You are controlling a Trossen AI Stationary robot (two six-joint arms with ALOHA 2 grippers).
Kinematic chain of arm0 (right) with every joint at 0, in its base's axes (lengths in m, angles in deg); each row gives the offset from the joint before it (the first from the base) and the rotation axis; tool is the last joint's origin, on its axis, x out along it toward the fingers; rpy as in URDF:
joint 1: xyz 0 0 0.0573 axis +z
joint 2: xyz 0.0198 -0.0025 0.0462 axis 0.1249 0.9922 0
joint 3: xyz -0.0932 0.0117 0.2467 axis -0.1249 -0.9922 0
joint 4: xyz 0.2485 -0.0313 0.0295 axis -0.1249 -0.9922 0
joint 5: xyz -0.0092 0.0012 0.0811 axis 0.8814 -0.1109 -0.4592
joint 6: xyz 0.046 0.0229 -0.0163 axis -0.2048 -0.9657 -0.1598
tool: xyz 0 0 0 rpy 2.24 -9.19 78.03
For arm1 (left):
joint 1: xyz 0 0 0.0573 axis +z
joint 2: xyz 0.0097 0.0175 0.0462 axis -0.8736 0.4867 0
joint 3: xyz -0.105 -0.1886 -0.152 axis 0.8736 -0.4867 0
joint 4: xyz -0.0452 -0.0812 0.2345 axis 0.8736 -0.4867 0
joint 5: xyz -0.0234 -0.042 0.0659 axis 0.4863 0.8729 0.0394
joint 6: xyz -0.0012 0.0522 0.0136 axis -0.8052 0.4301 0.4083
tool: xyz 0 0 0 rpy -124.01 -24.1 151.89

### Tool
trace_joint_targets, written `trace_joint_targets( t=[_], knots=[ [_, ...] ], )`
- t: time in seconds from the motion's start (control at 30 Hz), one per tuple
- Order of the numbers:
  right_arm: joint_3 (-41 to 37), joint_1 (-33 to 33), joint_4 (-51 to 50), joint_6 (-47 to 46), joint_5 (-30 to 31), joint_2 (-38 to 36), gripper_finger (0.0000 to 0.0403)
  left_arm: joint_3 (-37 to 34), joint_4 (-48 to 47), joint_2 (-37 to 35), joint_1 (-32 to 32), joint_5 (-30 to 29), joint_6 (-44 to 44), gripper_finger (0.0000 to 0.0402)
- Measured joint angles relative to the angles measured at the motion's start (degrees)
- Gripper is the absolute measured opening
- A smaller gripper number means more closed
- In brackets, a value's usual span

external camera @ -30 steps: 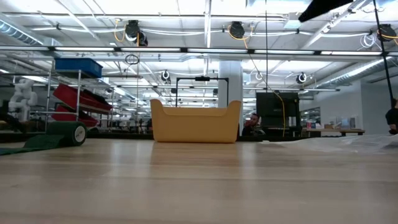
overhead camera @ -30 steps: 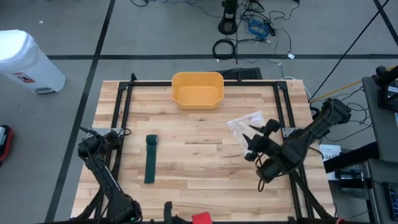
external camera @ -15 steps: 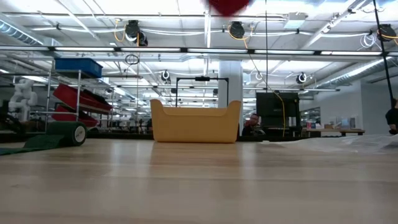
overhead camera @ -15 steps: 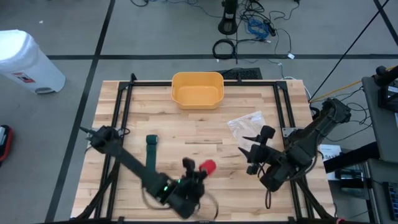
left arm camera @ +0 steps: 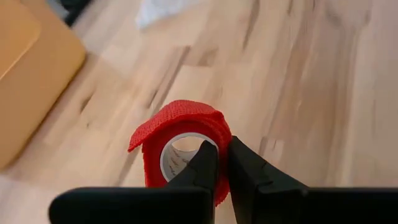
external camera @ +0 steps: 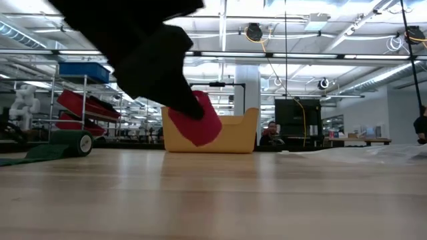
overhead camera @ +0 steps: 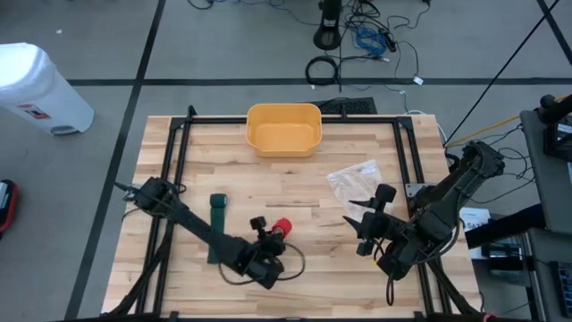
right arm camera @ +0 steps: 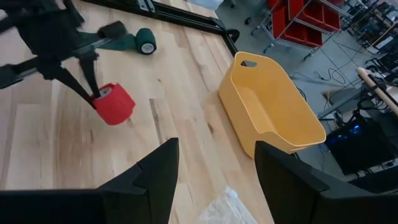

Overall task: Roll bandage
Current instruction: Roll the red bandage

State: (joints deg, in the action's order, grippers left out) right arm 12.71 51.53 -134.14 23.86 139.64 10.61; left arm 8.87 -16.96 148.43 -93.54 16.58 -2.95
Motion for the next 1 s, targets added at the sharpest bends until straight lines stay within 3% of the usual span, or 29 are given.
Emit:
trace_joint_targets(
  t=[0.17,0.27,0.57,1.0],
  knots=[
    [0.00,0.00,0.07,-0.12,-0.01,0.00,0.0196,-7.73,11.02,0.00,-3.80,-9.97,-6.36,0.0026],
    [0.00,0.00,0.51,-0.13,-0.01,0.00,0.0196,-10.56,13.82,-0.02,-5.49,-13.07,-10.07,0.0026],
    [0.00,0.00,3.05,2.27,-0.06,0.00,0.0196,-15.66,14.84,-0.04,-6.11,-10.47,-19.19,0.0033],
    [0.00,0.00,3.42,2.42,-0.28,0.00,0.0196,-15.39,14.21,-0.07,-6.47,-5.45,-17.66,0.0145]
  ],
)
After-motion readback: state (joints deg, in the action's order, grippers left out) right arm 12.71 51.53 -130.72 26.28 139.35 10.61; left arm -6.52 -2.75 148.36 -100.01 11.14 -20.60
